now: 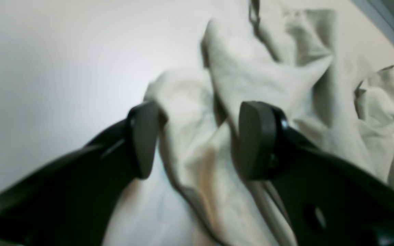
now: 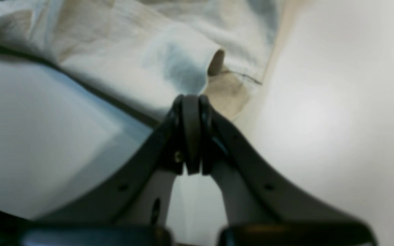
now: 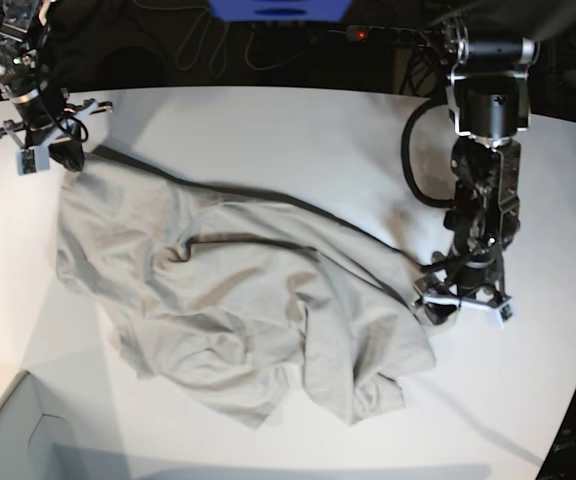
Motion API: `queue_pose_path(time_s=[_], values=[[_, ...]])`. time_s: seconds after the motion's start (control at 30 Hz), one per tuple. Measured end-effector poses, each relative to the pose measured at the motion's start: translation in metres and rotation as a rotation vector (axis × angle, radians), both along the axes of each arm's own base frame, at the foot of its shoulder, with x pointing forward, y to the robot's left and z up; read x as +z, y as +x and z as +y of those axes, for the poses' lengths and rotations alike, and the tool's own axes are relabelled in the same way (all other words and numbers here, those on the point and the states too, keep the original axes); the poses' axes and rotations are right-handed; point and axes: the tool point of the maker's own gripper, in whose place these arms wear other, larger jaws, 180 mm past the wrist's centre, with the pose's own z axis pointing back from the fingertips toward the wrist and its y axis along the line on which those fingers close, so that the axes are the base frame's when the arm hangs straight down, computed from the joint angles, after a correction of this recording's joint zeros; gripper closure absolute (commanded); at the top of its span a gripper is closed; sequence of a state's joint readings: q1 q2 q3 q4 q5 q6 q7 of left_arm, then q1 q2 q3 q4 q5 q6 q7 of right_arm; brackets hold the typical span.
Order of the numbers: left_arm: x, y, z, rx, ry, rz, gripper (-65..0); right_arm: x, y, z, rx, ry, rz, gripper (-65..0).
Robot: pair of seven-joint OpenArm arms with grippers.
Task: Layout the t-shirt on the table in an organized manner, then fold the t-shirt properly
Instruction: 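Pull the shirt edge taut between both grippers, stretching it wide, then lift the shirt with both grippers, raising it off the table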
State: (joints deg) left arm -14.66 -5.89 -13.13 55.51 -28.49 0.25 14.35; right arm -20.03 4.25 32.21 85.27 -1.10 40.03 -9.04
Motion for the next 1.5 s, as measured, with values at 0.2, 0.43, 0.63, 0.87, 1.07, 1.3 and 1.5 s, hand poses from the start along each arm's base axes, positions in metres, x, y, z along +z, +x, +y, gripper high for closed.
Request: queue_pose_path(time_s=[0.2,0.43,0.63,0.87,1.07,1.3,1.5], values=[[-0.03,-0.016,0.014,0.055,-0.042,0.077,-36.0,0.0,0.0,0.0,0.001,-0.001,-0.001,0.0],[-0.041,0.002,0.01,0.067,-0.074,0.119,-29.8,-0.001,-0.004,-0.002,0.002,-0.006,0.01,0.0],[-0.044,0.002,0.008,0.064,-0.085,0.143,0.0,-0.001,-0.003,-0.002,0.002,-0.006,0.006,0.0],[-0.029,-0.031,0.041,0.193,-0.315,0.095,0.0,0.011,0.008,-0.021,-0.056,-0.02,-0.041,0.0],[-0.017,-0.116,0.09,0.302,-0.342,0.048,0.0,0.011,0.004,-0.023,-0.076,-0.013,-0.045,0.0],[-0.037,-0.175,0.096,0.343,-0.326,0.123,0.0,0.009,-0.008,-0.023,-0.072,-0.019,-0.026,0.0],[-0.045,-0.196,0.107,0.377,-0.305,0.153,0.0,-0.004,-0.03,0.005,-0.032,0.017,0.03,0.0]])
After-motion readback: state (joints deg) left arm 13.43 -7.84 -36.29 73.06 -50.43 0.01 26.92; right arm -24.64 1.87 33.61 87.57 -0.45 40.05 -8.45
